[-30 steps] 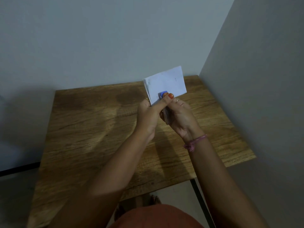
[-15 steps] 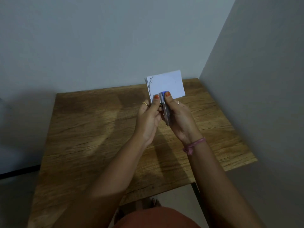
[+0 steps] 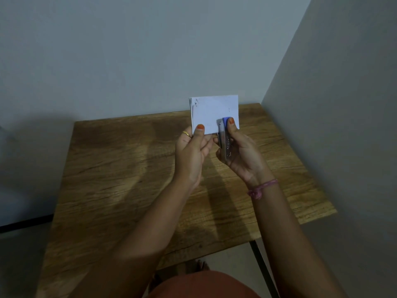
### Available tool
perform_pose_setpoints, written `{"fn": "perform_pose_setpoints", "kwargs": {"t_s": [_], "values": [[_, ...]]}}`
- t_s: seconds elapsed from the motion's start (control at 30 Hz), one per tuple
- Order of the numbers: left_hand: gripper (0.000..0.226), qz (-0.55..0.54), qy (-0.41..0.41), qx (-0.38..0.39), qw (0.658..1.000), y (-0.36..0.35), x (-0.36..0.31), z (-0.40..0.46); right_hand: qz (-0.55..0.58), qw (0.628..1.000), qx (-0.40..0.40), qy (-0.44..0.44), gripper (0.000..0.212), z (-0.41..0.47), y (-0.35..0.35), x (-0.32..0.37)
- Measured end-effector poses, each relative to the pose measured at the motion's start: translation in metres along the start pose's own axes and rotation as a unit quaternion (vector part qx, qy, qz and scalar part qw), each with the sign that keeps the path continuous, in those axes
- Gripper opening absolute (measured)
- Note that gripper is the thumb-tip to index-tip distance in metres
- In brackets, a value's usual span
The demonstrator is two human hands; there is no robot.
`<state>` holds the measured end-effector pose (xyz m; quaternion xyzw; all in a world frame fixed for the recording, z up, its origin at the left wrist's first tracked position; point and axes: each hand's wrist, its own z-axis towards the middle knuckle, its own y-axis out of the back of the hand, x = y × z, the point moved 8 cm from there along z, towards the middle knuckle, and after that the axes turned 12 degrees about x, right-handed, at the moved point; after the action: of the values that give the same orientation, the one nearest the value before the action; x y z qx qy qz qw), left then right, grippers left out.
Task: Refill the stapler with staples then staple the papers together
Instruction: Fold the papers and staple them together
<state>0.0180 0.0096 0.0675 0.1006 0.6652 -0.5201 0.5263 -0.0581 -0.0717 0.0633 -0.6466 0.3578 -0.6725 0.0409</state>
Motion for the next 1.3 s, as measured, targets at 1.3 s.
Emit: {"fn": "perform_pose_setpoints", "kwargs": {"t_s": [1.3], "values": [[0.017,0.132,0.003,-0.061,0.989,0.011,-0.012,0.004,0.032,0.999,0.003,0.006,0.026,0.005,-0.001,-0.007]]}}
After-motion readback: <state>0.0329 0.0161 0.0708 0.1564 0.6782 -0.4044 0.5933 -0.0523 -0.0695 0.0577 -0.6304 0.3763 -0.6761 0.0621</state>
